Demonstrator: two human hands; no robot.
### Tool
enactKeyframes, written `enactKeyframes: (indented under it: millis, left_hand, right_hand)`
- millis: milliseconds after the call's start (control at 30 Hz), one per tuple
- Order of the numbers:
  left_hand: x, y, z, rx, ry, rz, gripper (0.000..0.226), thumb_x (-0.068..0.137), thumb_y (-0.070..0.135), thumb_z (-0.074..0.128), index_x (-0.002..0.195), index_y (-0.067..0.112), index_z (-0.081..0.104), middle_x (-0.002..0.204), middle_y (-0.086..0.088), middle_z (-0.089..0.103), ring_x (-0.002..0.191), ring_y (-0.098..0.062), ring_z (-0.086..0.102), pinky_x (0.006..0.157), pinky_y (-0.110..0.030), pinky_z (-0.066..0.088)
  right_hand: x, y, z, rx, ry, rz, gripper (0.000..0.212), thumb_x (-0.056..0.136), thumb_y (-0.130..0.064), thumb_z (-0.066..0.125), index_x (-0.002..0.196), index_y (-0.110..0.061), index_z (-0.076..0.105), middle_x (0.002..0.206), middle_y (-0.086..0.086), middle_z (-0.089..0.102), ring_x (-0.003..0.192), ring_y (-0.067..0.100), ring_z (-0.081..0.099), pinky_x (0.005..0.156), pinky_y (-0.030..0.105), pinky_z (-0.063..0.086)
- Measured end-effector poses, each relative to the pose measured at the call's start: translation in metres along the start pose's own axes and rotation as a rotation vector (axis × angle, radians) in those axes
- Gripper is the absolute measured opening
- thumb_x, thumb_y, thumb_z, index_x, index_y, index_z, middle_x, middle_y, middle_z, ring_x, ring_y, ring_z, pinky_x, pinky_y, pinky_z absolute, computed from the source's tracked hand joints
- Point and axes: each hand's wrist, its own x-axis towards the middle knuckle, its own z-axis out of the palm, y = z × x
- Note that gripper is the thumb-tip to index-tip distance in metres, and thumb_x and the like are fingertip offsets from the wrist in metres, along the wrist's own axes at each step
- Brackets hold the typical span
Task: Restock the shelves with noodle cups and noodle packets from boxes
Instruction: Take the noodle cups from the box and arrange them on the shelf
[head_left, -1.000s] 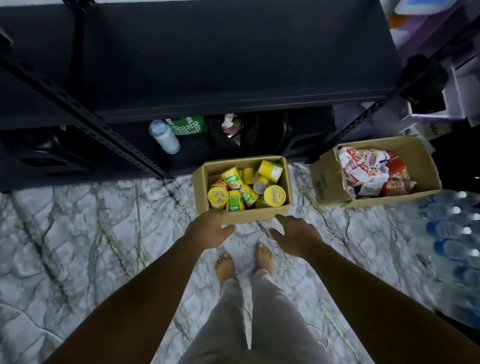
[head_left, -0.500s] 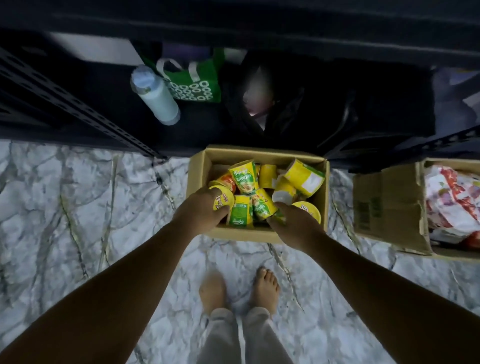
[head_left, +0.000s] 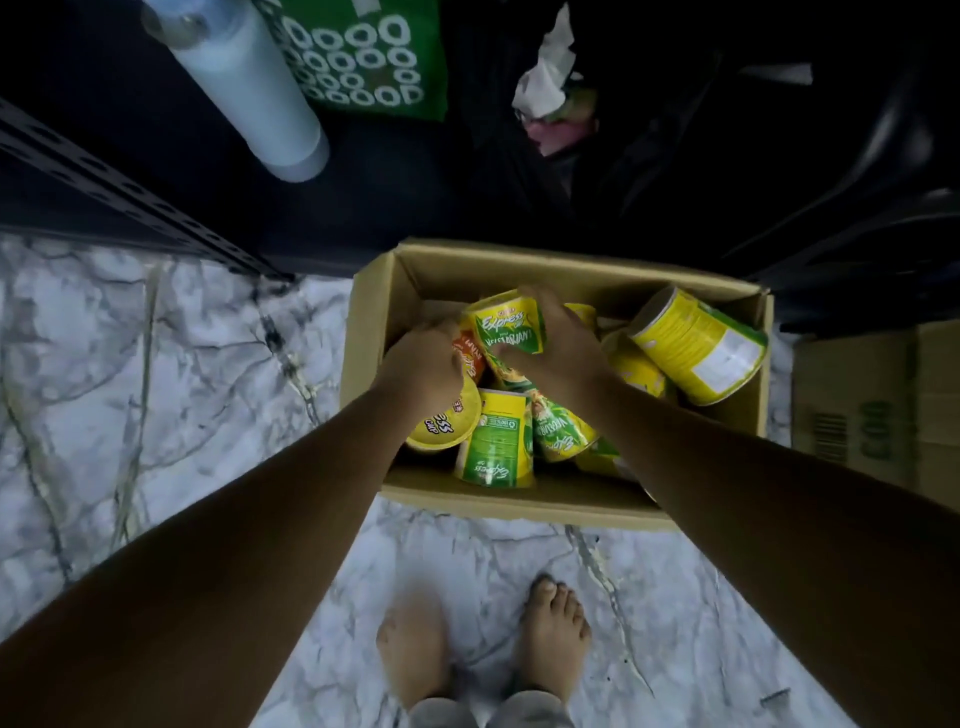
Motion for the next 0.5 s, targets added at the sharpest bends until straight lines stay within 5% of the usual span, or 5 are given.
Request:
enactKeyframes:
  millis: [200,500]
  left_hand:
    - [0.009,-0.005,0.002,0.056,0.061,0.008,0.032,0.09,0.001,0.061,0.119,0.009,0.072,0.117,-0.017,0.072,0.112,-0.038,0.065,0.095,-0.046,0.054]
    - [0.017,-0.011,0.003,0.042,0.127,0.041,0.024,0.092,0.003,0.064,0.112,0.007,0.075,0.11,-0.017,0.074,0.109,-0.038,0.067,0.094,-0.047,0.055]
  right_hand:
    - [0.001,0.005,0.005,-0.014,0.059,-0.113,0.051,0.088,-0.04,0.077,0.125,-0.024,0.046,0.111,0.008,0.064,0.099,0.028,0.064,0.075,0.031,0.044]
    - [-0.071,0.015,-0.053,0.007,0.145,-0.233,0.044,0.097,-0.042,0.067,0.136,-0.028,0.052,0.126,0.004,0.057,0.113,0.02,0.058,0.092,0.033,0.049]
